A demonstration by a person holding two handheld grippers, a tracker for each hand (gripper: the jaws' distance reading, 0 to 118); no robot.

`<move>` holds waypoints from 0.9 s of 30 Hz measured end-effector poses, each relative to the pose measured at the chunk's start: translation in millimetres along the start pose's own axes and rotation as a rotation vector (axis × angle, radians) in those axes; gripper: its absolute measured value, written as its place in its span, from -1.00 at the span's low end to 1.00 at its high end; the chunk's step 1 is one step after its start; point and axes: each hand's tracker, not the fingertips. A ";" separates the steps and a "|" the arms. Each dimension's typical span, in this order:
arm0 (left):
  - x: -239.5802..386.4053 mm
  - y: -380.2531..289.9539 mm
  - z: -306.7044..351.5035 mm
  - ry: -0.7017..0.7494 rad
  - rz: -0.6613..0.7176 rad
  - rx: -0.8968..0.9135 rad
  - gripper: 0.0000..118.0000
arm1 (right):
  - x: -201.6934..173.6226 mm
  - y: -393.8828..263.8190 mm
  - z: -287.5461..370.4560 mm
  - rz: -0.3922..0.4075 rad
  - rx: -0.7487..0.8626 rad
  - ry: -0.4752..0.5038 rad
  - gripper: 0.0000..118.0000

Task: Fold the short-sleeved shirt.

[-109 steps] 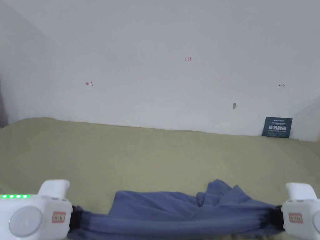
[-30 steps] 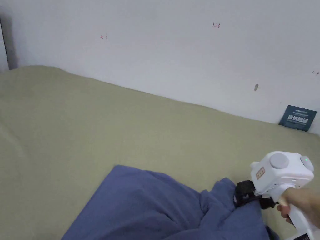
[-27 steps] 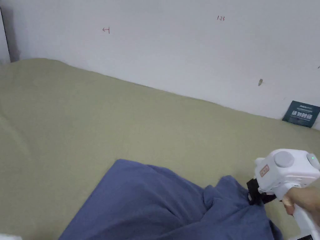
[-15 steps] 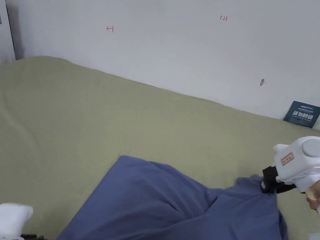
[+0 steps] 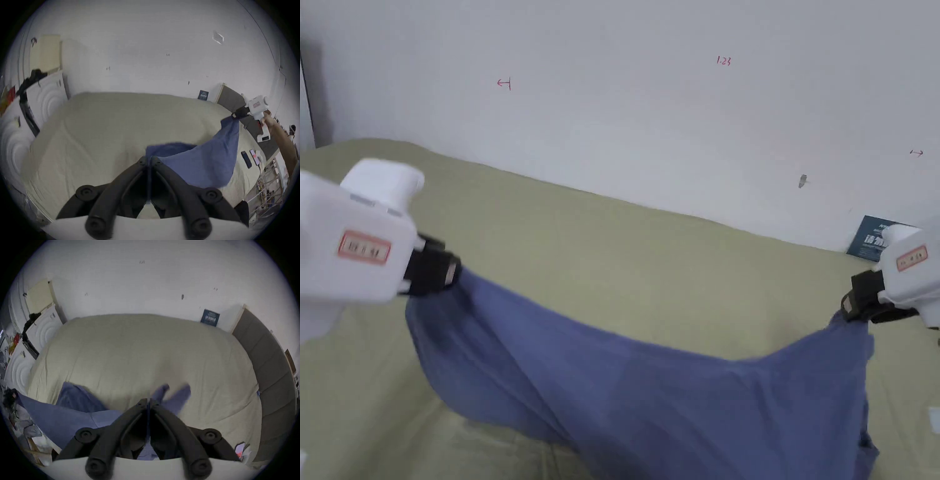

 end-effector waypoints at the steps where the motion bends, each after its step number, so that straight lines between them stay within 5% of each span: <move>1: -0.8 13.9 -1.9 0.021 -0.010 0.022 -0.94 | 0.9 6.8 3.3 -0.008 0.021 -0.009 -0.95; 14: -9.6 205.5 -55.4 0.122 -0.106 0.132 -0.94 | 13.8 146.4 48.5 -0.126 0.349 -0.083 -0.98; 23: 0.8 294.4 -35.6 0.229 -0.073 0.270 -0.94 | 2.8 221.3 154.3 -0.116 0.637 -0.145 -0.98; 27: -9.3 308.8 -26.8 0.246 -0.057 0.309 -0.94 | -0.4 228.5 182.9 -0.074 0.635 -0.184 -0.98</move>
